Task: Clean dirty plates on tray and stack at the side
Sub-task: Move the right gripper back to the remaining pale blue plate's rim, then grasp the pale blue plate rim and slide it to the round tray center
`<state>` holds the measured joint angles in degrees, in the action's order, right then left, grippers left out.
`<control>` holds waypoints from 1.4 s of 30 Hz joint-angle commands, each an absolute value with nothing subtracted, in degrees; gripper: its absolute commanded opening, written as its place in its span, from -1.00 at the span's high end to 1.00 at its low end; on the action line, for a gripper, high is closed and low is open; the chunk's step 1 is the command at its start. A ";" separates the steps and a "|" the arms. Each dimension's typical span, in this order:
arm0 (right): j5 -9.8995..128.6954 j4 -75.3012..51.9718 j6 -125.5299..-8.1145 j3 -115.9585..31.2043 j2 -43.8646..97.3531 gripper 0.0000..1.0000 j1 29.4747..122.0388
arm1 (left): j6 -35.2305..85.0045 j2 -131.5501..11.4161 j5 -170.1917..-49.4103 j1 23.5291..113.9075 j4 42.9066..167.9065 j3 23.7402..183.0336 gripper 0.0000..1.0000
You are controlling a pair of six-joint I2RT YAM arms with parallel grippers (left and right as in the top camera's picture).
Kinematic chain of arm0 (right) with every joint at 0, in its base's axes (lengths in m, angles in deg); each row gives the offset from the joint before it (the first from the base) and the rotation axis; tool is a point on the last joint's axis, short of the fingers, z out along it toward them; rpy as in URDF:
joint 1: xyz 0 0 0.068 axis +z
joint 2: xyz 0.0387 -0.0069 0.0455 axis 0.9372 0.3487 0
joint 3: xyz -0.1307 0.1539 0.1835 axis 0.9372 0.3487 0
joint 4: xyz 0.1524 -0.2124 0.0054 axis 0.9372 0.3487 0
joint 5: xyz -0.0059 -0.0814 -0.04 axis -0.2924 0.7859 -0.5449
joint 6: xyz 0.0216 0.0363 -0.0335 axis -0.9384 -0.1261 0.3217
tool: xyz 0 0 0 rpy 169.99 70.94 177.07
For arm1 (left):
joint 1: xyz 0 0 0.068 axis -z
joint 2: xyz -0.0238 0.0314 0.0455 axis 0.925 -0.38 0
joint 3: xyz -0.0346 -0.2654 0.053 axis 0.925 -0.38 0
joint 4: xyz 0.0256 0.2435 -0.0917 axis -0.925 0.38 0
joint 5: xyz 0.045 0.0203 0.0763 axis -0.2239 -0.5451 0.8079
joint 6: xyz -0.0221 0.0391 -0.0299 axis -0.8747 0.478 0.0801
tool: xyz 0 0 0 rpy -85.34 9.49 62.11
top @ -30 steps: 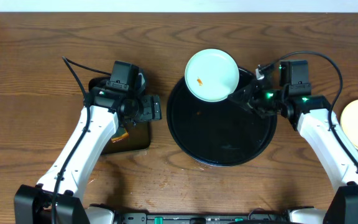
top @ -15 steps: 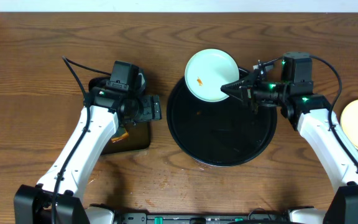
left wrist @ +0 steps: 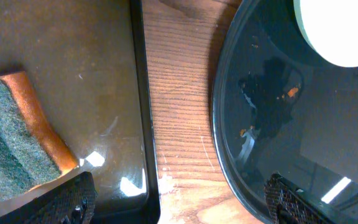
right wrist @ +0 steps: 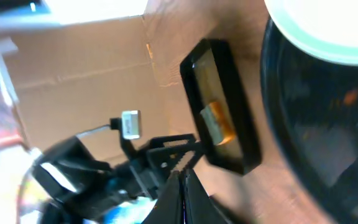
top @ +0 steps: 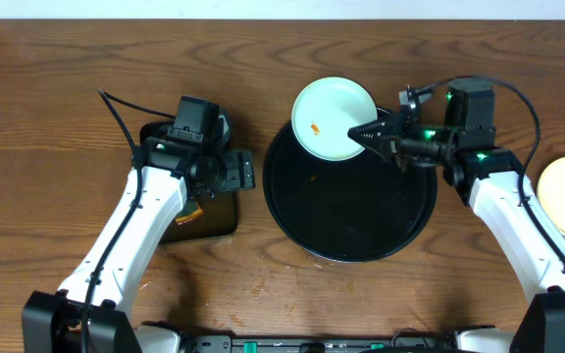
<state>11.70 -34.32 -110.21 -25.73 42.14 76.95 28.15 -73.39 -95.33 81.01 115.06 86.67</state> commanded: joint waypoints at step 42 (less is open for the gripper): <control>59.52 -25.21 -62.12 -42.30 72.96 0.75 81.19 | 28.31 -73.39 -94.63 81.10 115.23 87.52 -0.76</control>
<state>59.32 -25.45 -60.66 -41.97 71.56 80.73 28.15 -73.39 -95.35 81.01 115.08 86.67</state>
